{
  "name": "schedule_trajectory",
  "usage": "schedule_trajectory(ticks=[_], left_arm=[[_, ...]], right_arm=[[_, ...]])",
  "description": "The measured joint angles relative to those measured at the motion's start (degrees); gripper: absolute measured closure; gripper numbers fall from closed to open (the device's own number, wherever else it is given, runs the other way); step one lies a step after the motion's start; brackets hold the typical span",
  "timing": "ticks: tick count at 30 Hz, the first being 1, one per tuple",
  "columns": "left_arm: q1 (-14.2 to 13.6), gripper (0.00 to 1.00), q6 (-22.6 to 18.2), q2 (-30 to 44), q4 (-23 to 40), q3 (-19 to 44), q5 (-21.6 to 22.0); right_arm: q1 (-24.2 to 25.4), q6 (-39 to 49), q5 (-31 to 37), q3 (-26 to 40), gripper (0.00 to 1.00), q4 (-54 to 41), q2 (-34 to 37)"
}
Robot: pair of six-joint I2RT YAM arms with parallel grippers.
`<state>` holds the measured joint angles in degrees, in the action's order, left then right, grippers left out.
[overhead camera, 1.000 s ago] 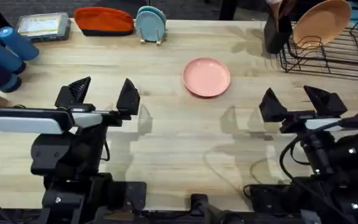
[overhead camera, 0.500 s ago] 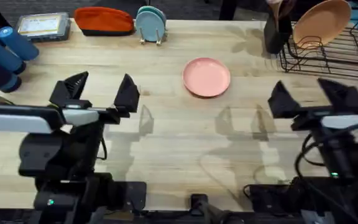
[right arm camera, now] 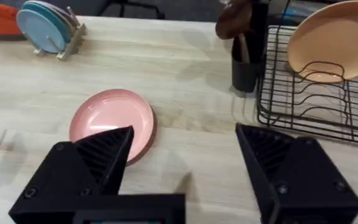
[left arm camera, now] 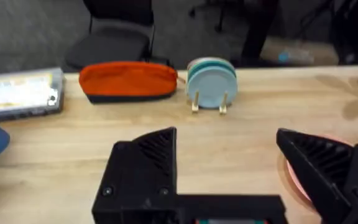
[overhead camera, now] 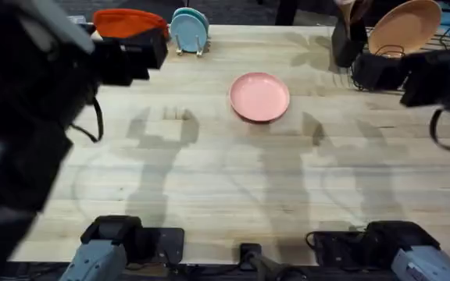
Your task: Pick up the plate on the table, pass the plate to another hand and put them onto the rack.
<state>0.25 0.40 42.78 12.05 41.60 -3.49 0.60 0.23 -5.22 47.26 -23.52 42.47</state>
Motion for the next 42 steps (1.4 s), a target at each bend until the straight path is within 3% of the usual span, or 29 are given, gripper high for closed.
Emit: schedule_trajectory(ticks=[1,6,14,29,35,38,42], left_arm=[[0.0,0.008,0.0,5.2,7.4,7.2,-0.3],[0.0,0.009,-0.5,13.6,20.5,19.3,-2.1],[0.0,0.008,-1.6,23.2,34.4,32.9,-4.3],[0.0,0.008,-1.7,25.1,35.3,34.9,-4.6],[-0.1,0.008,1.8,25.3,34.1,35.0,-7.7],[-1.3,0.008,3.0,26.4,34.1,35.0,-8.1],[-5.5,0.008,3.6,28.8,33.5,35.0,-8.6]], right_arm=[[0.0,0.0,-0.7,6.8,0.004,-5.2,5.9],[0.0,0.0,-1.3,16.1,0.004,-13.0,13.0],[0.1,-0.1,-1.7,21.7,0.004,-22.6,18.9],[0.1,0.0,-1.9,21.8,0.004,-23.3,19.1],[0.1,0.0,-1.9,21.8,0.004,-23.3,19.2],[0.1,0.0,-1.9,21.8,0.004,-23.3,19.1],[0.1,0.0,-1.9,21.8,0.003,-23.3,19.1]])
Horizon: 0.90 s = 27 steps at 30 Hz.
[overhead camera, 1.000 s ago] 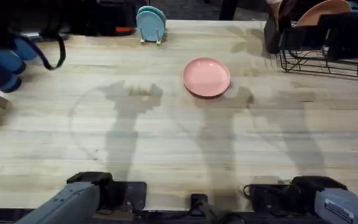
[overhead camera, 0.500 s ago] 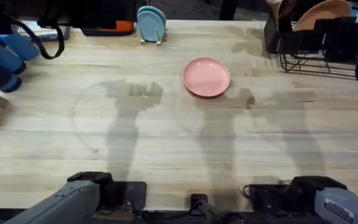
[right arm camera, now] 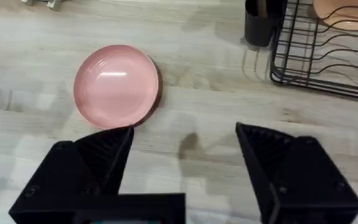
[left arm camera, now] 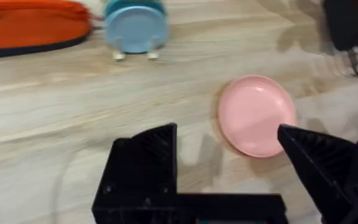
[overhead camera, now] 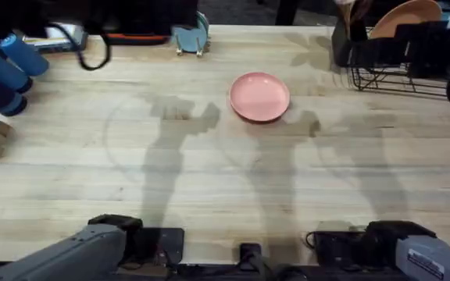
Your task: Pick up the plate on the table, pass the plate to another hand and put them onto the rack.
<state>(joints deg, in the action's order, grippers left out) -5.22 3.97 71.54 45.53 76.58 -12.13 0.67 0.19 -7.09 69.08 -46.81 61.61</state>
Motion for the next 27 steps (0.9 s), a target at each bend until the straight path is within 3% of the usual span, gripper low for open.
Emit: schedule_trajectory(ticks=[4,5,7,11,13,27], left_arm=[[-5.0,0.008,2.0,2.6,-2.4,0.0,-0.3],[-8.0,0.008,3.9,4.8,-4.0,0.0,-0.4],[-9.3,0.008,5.2,6.5,-4.4,0.0,-0.5],[-10.8,0.008,6.6,9.9,-4.5,0.0,-0.5],[-12.7,0.008,7.7,15.2,-4.6,0.0,-0.5],[-16.3,0.007,8.1,29.3,-6.7,0.0,-0.5]], right_arm=[[0.0,0.0,0.0,0.0,0.004,0.0,0.0],[0.0,0.0,0.0,0.0,0.004,0.0,0.0],[0.0,0.0,0.0,0.0,0.004,0.0,0.0],[0.0,0.0,0.0,0.0,0.004,0.0,0.0],[0.0,0.0,0.0,0.0,0.004,0.0,0.0],[0.0,0.0,0.0,0.0,0.003,0.0,0.0]])
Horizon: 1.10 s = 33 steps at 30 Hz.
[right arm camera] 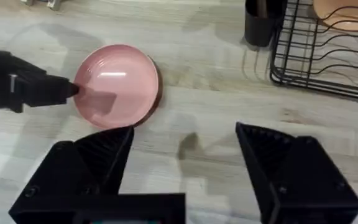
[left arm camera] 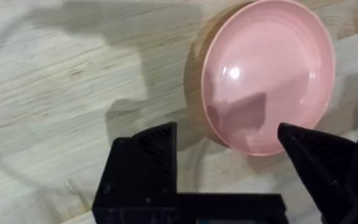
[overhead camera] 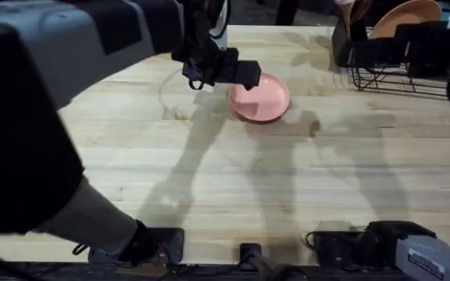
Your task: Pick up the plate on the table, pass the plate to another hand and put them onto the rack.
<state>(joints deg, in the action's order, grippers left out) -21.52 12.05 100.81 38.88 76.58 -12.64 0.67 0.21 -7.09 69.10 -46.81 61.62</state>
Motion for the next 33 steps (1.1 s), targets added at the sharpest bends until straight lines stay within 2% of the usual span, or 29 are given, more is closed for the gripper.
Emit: schedule_trajectory(ticks=[10,18,19,26,33], left_arm=[[0.0,0.006,0.0,5.8,-2.6,0.0,0.6],[-0.4,0.006,0.2,6.8,-5.2,0.0,5.4],[-1.1,0.006,0.2,6.8,-6.3,0.0,6.3],[-3.1,0.006,0.2,8.4,-6.9,0.1,7.7],[-3.0,0.006,0.2,10.6,-7.0,0.2,9.4]], right_arm=[[0.0,0.0,0.0,0.0,0.003,0.0,0.0],[0.0,0.0,0.0,0.0,0.003,0.0,0.0],[0.0,0.0,0.0,0.0,0.003,0.0,0.0],[0.0,0.0,0.0,0.0,0.003,-0.2,0.0],[0.0,0.0,0.0,0.0,0.003,-1.6,0.0]])
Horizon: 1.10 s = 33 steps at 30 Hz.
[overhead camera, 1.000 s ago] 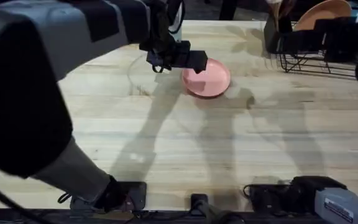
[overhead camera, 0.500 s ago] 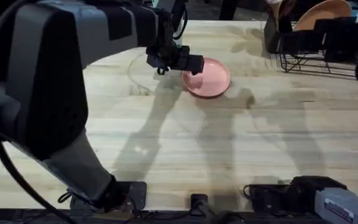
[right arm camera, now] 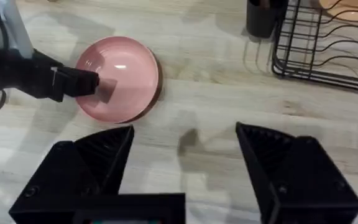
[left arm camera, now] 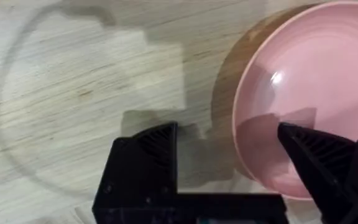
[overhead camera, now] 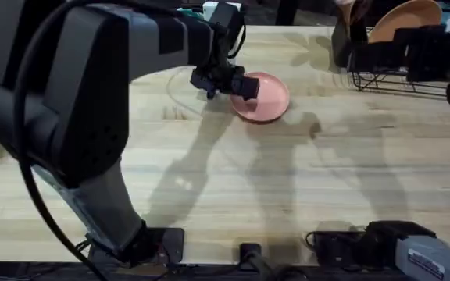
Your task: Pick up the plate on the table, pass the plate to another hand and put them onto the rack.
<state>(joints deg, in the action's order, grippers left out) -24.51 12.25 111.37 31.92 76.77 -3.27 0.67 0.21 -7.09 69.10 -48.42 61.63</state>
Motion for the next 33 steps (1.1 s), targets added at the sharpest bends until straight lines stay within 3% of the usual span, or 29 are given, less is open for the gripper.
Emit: schedule_trajectory(ticks=[5,17,25,30,33], left_arm=[[0.0,0.006,0.0,0.0,0.1,0.0,0.1],[0.0,0.551,0.2,0.1,0.8,0.0,1.1],[0.0,0.673,0.2,0.1,0.8,0.1,0.6],[0.0,0.912,0.4,0.1,0.8,0.4,-0.5],[0.1,0.954,0.6,0.1,1.0,1.2,-1.0]], right_arm=[[0.0,0.0,0.0,0.0,0.003,-0.2,0.0],[0.0,0.0,0.0,0.0,0.004,-0.2,0.0],[0.0,0.0,0.0,0.0,0.004,-0.2,0.0],[0.0,0.0,0.0,0.0,0.004,-0.2,0.0],[0.0,0.0,0.0,0.0,0.004,-0.2,0.0]])
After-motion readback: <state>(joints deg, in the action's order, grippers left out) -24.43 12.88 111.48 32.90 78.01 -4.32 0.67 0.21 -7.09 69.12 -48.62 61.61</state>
